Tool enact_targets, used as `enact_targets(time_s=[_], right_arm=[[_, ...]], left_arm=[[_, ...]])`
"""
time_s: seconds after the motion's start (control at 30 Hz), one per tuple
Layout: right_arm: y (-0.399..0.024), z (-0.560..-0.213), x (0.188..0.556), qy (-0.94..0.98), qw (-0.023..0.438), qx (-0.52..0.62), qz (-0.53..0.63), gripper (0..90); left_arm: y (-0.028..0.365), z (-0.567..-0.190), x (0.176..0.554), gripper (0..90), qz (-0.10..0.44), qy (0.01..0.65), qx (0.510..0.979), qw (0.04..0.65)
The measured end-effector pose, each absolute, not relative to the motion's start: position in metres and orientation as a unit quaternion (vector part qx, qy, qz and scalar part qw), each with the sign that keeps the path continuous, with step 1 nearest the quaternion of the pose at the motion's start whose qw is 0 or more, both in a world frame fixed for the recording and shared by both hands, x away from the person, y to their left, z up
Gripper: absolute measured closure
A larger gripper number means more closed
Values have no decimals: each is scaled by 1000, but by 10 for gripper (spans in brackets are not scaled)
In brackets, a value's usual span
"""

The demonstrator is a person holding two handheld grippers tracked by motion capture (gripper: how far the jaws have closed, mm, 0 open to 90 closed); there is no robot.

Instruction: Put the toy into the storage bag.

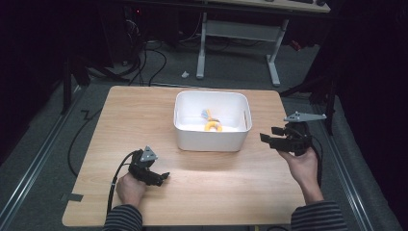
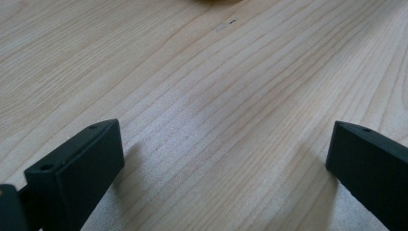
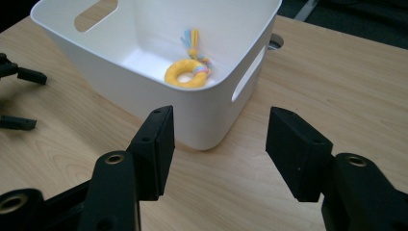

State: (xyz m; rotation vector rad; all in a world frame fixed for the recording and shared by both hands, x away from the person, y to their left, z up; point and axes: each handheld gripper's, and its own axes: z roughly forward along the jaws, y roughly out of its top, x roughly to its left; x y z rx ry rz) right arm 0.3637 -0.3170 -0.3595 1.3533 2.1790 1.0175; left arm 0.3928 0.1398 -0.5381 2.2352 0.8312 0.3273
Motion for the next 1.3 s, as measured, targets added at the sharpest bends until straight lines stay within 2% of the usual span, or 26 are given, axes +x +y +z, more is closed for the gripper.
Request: enact_targets(time_s=[0.4, 1.3], right_arm=[[-328, -376, 341, 769, 202, 488, 361, 436], [-336, -439, 327, 760, 163, 517, 358, 434]], left_arm=[[140, -538, 393, 0, 127, 322, 867, 359], [140, -538, 393, 0, 127, 322, 867, 359]])
